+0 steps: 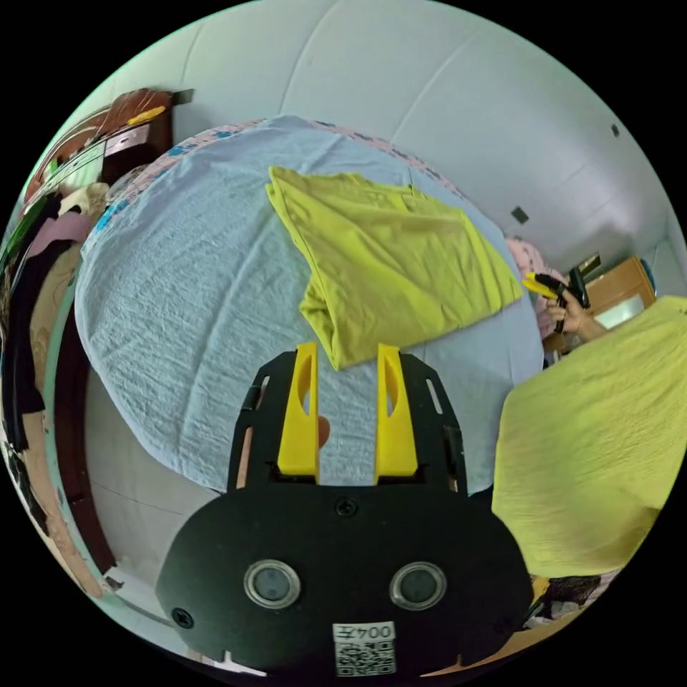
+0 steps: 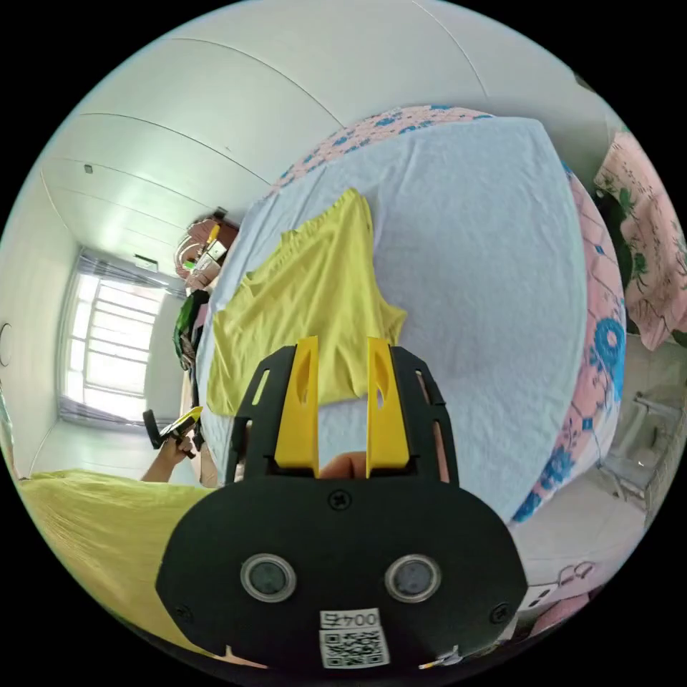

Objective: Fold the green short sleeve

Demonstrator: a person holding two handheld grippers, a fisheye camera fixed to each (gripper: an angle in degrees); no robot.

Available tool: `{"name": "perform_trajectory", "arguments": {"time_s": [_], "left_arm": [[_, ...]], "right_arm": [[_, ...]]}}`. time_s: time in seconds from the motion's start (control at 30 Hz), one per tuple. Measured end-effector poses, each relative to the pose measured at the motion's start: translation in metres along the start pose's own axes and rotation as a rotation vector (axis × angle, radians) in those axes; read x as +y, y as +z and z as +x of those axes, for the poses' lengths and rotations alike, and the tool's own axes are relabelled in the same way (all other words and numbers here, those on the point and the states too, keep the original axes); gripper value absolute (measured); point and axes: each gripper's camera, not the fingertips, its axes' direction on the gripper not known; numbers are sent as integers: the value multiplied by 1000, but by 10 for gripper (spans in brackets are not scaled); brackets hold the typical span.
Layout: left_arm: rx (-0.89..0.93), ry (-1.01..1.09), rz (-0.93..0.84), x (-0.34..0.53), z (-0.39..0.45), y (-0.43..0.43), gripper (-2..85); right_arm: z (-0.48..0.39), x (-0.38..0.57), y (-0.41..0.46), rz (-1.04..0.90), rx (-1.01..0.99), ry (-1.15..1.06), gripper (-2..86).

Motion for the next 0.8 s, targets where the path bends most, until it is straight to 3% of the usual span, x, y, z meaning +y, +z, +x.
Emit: {"name": "perform_trajectory", "arguments": {"time_s": [0.17,0.4,0.8], "left_arm": [[-100,84,-43,6,36,29,122],[-55,102,-49,-3,46,38,104],[10,31,-73,7,55,41,52]], "right_arm": [[16,50,10,42,53,124,113],[18,68,28,28,72,128,113],[59,127,31,116,-166,328,125]]}}
